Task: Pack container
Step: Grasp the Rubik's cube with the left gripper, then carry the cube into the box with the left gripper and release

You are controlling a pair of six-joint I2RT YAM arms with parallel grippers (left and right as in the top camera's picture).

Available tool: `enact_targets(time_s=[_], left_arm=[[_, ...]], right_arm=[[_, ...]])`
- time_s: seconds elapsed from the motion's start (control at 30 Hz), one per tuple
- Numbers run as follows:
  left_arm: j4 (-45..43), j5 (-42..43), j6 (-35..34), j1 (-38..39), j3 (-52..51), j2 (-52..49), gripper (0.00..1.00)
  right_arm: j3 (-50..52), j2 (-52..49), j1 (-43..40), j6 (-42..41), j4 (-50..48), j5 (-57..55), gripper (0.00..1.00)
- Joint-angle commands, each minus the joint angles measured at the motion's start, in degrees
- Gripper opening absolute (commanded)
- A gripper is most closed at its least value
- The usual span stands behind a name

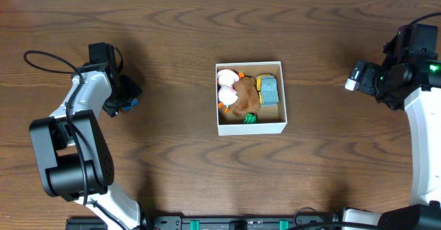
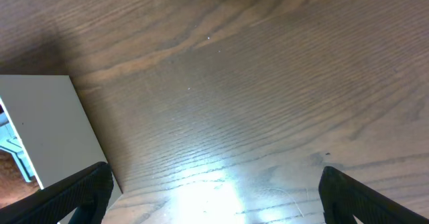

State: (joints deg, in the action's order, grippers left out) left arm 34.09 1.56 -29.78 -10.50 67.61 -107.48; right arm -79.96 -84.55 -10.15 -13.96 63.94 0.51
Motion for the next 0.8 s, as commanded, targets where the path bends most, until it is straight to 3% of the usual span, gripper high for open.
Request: enact_targets(time_s=[0.0, 0.3, 0.37, 0.4, 0.5, 0.6, 0.77], left_arm=[[0.8, 0.0, 0.4, -0.2, 0.2, -0.4, 0.65], [3.4, 3.0, 0.6, -0.1, 0.3, 0.0, 0.62], [3.6, 5.7, 1.8, 0.0, 1.2, 1.2, 0.46], [4.0, 6.2, 1.9, 0.2, 1.7, 2.1, 0.43], [5.6, 6.2, 2.4, 1.3, 4.0, 5.9, 0.41], [6.1, 6.2, 3.9, 3.1, 5.6, 10.9, 0.32], [6.2, 6.2, 3.9, 9.2, 6.0, 21.4, 0.31]], right_arm=[[0.2, -0.2, 0.4, 0.8, 0.1, 0.4, 0.99], [0.2, -0.2, 0.4, 0.8, 0.0, 0.4, 0.99], [0.2, -0.2, 0.4, 0.8, 0.0, 0.4, 0.99], [0.2, -0.2, 0.4, 0.8, -0.1, 0.4, 0.99], [0.2, -0.2, 0.4, 0.8, 0.0, 0.4, 0.99], [0.2, -0.2, 0.4, 0.8, 0.0, 0.4, 0.99], [0.2, -0.2, 0.4, 0.8, 0.0, 0.4, 0.99]])
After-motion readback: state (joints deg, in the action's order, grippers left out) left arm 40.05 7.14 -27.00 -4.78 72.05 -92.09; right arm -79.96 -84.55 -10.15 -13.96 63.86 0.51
